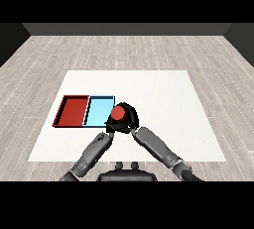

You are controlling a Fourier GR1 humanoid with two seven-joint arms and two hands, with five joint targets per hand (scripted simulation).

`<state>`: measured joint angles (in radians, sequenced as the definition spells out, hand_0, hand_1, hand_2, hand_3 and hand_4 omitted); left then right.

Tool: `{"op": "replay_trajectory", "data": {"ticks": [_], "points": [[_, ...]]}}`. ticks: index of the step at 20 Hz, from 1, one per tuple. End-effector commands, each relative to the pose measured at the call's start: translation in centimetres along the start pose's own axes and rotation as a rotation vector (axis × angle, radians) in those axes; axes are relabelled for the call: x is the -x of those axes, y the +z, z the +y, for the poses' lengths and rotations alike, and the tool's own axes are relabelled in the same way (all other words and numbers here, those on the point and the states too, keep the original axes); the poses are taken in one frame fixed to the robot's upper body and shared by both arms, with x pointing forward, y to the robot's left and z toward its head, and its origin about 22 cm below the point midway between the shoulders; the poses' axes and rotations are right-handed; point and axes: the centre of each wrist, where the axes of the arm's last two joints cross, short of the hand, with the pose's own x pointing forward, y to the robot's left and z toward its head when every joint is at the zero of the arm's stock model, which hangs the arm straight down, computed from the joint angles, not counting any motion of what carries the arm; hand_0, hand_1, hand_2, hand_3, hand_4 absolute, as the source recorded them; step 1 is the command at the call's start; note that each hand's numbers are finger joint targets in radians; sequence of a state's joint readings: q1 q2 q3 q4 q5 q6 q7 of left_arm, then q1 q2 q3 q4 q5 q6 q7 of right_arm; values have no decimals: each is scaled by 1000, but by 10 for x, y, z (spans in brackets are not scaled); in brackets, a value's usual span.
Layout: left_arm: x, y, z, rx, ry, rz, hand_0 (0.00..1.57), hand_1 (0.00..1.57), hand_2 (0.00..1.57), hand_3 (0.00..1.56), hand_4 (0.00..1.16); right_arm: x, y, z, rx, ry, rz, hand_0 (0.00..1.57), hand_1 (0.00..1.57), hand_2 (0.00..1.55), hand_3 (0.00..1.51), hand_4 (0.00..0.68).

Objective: Pick the red can and put it in the red box

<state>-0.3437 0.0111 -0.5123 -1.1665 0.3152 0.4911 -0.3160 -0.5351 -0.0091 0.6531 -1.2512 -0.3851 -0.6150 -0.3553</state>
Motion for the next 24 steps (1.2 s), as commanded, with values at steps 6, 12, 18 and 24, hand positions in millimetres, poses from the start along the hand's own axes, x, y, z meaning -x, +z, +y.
{"op": "replay_trajectory", "data": {"ticks": [6, 12, 18, 24], "points": [[-20, -13, -5, -142, -30, -53, 1571, 1571, 1512, 1404, 1015, 7, 2, 4, -10, -19, 29, 1450, 1450, 1443, 1377, 615], [-18, -19, -8, -149, -45, -63, 1571, 1571, 1527, 1436, 1080, 0, -6, -3, 20, -103, 8, 1324, 1324, 1316, 1254, 123], [-16, -15, -4, -154, -64, -85, 1571, 1571, 1529, 1455, 1118, -8, 1, 1, -27, 15, 11, 0, 0, 0, 0, 0], [-9, -8, -7, -142, -84, -71, 1571, 1571, 1567, 1497, 1135, 1, 2, -11, -12, -6, -11, 0, 0, 0, 0, 0]]}}
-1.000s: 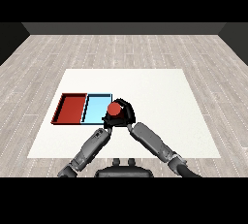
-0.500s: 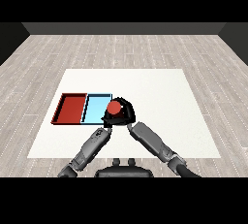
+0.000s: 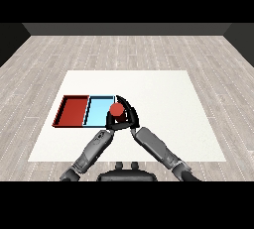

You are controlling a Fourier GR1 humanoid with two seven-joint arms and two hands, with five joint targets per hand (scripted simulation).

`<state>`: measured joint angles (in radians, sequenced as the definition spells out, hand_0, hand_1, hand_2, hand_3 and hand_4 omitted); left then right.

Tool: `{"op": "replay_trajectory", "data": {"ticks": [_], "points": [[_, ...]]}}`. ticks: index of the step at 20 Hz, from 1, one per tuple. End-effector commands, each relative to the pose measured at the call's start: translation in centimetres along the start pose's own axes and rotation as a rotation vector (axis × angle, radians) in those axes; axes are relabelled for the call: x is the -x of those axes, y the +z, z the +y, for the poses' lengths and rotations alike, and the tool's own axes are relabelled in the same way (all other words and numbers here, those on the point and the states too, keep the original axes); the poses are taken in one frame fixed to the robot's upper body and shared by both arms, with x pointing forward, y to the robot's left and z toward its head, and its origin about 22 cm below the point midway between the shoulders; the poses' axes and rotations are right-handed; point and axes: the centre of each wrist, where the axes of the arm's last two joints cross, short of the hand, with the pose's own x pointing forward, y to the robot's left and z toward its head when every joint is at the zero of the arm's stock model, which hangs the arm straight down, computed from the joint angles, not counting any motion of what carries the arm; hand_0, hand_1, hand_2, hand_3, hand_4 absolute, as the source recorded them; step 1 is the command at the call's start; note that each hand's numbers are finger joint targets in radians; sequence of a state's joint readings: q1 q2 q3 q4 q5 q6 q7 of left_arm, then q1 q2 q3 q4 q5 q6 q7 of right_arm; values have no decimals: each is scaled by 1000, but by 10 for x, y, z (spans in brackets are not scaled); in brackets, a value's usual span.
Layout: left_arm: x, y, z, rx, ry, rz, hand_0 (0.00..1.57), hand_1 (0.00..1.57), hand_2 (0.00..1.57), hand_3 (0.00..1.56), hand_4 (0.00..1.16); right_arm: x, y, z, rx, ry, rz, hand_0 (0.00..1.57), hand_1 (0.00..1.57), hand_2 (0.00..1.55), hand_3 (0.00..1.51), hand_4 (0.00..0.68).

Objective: Pick the red can and put it in the red box

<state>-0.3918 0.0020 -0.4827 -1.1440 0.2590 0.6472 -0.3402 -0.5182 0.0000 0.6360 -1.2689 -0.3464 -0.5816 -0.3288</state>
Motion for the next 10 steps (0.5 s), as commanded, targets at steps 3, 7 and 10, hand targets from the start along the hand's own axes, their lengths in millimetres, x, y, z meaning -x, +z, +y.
{"op": "replay_trajectory", "data": {"ticks": [3, 7, 10], "points": [[11, -1, 6, -12, 21, 39, 1571, 1571, 1571, 1509, 1147, -19, 5, -6, 46, 8, -17, 0, 0, 0, 0, 0], [-4, 8, 20, -17, 14, 43, 1571, 1571, 1571, 1505, 1139, -26, -1, -48, 97, 17, -66, 0, 0, 0, 0, 0], [12, 18, 13, -50, -34, 13, 1571, 1571, 1571, 1486, 1129, -36, 12, -63, 117, -1, -101, 0, 0, 0, 0, 0]]}}
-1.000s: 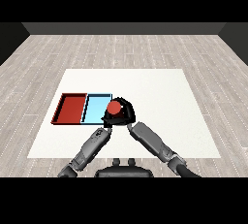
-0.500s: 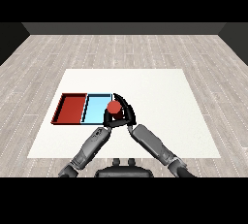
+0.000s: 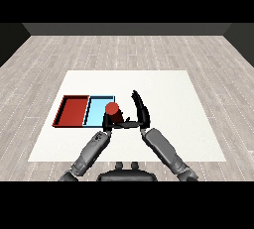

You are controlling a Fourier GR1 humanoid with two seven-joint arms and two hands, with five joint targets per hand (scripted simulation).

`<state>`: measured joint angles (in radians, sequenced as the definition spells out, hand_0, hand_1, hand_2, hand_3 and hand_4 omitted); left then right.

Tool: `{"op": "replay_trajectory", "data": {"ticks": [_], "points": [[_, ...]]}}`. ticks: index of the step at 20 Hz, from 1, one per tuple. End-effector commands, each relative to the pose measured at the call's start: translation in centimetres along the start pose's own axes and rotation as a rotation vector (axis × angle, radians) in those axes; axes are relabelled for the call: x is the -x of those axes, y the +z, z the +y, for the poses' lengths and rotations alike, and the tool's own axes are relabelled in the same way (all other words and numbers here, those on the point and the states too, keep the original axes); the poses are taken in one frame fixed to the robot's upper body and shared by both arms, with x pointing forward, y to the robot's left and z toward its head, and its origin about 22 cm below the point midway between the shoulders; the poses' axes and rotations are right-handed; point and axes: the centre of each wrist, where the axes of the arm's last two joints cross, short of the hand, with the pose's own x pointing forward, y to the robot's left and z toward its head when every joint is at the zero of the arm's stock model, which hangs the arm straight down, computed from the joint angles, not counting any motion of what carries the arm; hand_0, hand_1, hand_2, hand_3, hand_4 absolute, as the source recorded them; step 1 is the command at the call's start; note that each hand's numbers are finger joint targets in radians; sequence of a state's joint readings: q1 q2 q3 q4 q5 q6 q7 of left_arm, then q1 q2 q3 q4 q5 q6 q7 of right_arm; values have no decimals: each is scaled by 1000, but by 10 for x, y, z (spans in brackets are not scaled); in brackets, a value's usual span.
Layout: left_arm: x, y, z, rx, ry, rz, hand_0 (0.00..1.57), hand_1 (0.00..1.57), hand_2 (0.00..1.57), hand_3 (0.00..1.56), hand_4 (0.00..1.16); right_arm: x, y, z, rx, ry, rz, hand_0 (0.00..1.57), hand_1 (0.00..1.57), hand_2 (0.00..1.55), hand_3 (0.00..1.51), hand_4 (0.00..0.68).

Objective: Pick the red can and put it in the red box

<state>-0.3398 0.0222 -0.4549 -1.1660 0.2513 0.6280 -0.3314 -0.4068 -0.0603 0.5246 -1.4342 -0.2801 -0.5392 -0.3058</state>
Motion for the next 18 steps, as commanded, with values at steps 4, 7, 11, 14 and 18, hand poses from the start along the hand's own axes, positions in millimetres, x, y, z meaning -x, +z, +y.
{"op": "replay_trajectory", "data": {"ticks": [4, 7, 11, 14, 18], "points": [[-8, -19, 31, -31, -43, -42, 1571, 1571, 1571, 1481, 1140, -33, 16, -48, 63, -6, -87, 0, 0, 0, 0, 0], [-8, -11, 47, -70, -152, -70, 1571, 1571, 1571, 1473, 1133, -40, 23, -77, 130, 30, -70, 0, 0, 0, 0, 0], [-27, -41, 116, -142, -270, -98, 1571, 1571, 1564, 1467, 1123, -38, 49, -122, 204, 74, -37, 0, 0, 0, 0, 0], [-24, -56, 139, -187, -339, -55, 1571, 1571, 1560, 1467, 1115, -7, 66, -132, 249, 110, 27, 0, 0, 0, 0, 0], [-22, -63, 175, -245, -412, 20, 1571, 1571, 1555, 1462, 1091, -28, 69, -149, 245, 140, 34, 0, 0, 0, 0, 0]]}}
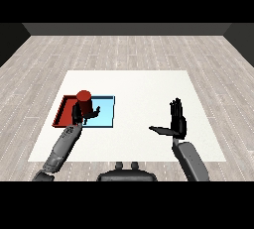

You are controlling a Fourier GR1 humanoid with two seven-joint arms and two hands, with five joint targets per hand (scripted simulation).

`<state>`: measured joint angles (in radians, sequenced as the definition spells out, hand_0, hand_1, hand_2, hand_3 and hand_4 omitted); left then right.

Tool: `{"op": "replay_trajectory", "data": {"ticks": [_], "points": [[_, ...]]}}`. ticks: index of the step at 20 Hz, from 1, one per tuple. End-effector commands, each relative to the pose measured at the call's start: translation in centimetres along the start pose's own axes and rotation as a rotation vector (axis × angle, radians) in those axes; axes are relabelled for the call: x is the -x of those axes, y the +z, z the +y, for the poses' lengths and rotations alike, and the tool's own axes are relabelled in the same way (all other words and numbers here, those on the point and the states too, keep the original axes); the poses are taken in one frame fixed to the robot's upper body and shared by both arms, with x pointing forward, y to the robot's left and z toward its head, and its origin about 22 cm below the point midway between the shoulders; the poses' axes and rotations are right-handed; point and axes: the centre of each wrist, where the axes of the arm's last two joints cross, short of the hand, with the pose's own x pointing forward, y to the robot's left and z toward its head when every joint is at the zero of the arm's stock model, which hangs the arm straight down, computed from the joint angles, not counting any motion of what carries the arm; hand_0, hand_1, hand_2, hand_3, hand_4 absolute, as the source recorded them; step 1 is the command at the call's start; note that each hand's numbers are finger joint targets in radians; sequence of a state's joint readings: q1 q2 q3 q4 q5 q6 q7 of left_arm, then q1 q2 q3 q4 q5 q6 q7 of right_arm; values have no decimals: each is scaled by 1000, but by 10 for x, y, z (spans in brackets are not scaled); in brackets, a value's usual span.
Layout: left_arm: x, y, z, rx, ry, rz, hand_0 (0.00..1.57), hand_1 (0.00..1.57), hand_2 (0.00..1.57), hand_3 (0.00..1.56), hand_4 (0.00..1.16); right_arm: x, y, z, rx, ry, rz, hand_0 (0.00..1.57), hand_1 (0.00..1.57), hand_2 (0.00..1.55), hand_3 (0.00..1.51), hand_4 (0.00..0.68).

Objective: Pick the red can and put it in the red box

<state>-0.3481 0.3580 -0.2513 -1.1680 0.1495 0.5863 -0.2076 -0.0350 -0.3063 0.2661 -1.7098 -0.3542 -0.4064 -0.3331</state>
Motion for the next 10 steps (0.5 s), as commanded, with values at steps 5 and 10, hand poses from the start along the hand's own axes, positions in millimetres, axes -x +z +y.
{"op": "replay_trajectory", "data": {"ticks": [5, 10], "points": [[30, -48, 62, -100, -166, 139, 1571, 1571, 1552, 1473, 1099, -1, 2, -15, 67, 89, 58, 0, 0, 0, 0, 0], [66, -54, 60, -97, -259, 276, 1571, 1571, 1565, 1473, 1079, 17, -7, -48, 75, 137, 73, 0, 0, 0, 0, 0]]}}
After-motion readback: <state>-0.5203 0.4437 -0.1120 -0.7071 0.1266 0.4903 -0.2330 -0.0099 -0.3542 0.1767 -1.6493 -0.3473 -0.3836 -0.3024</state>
